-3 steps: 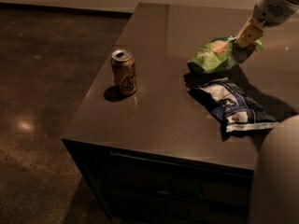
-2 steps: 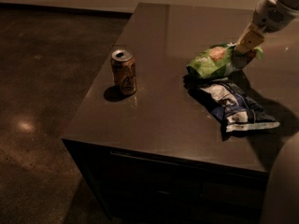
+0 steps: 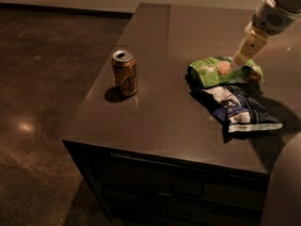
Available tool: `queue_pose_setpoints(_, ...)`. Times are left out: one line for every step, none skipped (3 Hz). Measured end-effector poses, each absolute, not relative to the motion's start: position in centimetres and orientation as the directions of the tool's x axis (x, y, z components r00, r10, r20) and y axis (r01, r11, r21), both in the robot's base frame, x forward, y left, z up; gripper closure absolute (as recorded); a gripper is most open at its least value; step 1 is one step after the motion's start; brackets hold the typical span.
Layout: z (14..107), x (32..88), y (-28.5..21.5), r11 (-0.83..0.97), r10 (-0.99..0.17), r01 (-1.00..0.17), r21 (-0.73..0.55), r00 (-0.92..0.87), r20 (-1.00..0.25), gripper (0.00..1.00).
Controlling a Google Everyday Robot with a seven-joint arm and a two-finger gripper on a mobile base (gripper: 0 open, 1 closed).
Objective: Move green rice chip bag near blue chip bag
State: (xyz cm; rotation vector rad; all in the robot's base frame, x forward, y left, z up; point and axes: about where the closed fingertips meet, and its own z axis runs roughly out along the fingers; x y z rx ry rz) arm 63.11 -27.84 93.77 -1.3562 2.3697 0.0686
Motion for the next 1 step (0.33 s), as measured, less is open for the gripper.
queue_pose_setpoints(93.77,63.11,-27.84,0.526,-0.816,-0.836,-0.156,-0.444,-0.370,0.00)
